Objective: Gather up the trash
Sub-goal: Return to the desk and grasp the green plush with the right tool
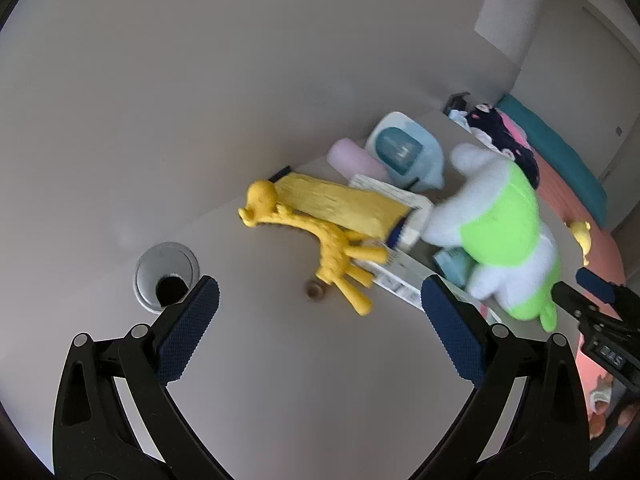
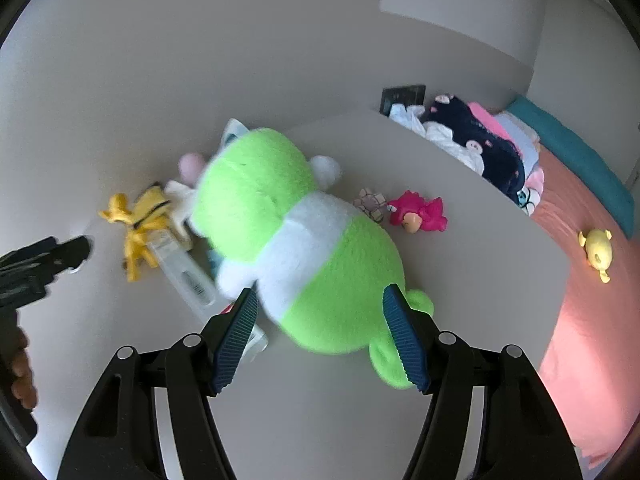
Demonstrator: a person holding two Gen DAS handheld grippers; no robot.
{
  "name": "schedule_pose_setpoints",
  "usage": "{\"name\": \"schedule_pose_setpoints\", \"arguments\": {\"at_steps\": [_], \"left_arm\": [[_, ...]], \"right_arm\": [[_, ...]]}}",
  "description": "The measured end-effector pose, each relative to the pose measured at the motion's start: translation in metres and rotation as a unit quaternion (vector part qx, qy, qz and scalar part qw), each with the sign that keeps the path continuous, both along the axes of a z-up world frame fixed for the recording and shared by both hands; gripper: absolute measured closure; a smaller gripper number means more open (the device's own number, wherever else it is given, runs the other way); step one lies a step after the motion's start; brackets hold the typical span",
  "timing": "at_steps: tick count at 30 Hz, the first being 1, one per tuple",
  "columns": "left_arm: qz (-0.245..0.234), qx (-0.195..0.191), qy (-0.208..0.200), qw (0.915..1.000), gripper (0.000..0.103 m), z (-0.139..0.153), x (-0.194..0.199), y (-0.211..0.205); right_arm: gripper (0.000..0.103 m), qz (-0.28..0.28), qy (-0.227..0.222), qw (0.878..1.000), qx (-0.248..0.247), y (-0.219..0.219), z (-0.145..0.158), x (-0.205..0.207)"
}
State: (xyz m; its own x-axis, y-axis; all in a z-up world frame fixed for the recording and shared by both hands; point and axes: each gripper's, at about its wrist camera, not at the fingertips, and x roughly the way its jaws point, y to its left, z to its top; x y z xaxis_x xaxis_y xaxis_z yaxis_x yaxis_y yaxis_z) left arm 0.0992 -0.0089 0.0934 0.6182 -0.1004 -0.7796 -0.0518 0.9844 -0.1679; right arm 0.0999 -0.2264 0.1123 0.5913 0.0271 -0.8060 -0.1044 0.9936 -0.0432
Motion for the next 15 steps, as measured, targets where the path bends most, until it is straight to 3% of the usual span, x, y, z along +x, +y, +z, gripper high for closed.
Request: {"name": "schedule_pose_setpoints", "arguments": {"at_steps": [3,8,10,15], "left_arm": [[0.009,-0.007,0.011,0.9999,0.005,-0.006,0.015,0.007],[0.013,-0.010,0.034,0.9993,0.005,-0.021,0.036,0.005],[0.013,-0.022,0.045,0.9986,0.005,-0.027,0.044,0.005],[0.052,-0.067,0.058,0.9947,0.005,-0.034,0.056,0.014]], "right_arm": [[0.039,-0.010,0.015,1.000,0.004,-0.005,-0.014,0.016],[0.069,-0.009,0.026,0.999,0.039,-0.013,-0.024,0.025],[0.076,-0.008,0.016,0.999,0.043,-0.014,-0.020,0.021],[0.081,-0.009,-0.011,0.998,0.057,-0.017,-0.010,0.008]]}}
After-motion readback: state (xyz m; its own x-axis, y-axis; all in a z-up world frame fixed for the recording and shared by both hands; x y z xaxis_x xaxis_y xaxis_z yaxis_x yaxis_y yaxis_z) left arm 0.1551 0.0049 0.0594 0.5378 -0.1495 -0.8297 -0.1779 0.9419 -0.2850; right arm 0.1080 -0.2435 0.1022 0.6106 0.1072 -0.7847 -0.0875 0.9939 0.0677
